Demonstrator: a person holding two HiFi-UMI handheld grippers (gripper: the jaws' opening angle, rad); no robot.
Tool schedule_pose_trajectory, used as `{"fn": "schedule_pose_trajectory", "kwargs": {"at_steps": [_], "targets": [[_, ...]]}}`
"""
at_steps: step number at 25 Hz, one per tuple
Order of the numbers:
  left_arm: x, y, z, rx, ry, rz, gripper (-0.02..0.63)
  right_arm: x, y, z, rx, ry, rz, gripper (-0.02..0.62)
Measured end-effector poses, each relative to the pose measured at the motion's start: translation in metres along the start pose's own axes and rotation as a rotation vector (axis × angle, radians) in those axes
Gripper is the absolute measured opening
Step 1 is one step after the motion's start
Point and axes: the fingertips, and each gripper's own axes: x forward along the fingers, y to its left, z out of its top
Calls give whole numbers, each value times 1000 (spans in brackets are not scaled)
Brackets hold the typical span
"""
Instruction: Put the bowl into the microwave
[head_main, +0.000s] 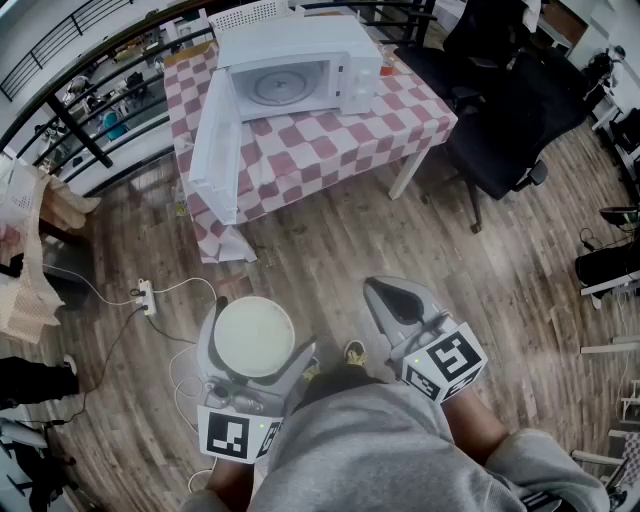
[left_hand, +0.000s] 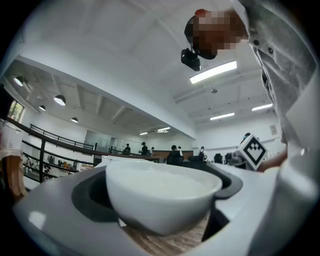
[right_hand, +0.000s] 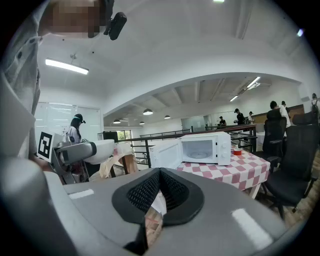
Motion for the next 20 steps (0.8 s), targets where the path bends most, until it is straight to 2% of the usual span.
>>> {"fn": "schedule_pose_trajectory", "kwargs": {"at_steps": [6,20], "targets": [[-7,12,2,-1,-2,-23,537,8,13,1,-2,6,-30,-5],[-10,28,6,-36,-18,-49,537,7,11,11,30,-21,-99,-5]]}}
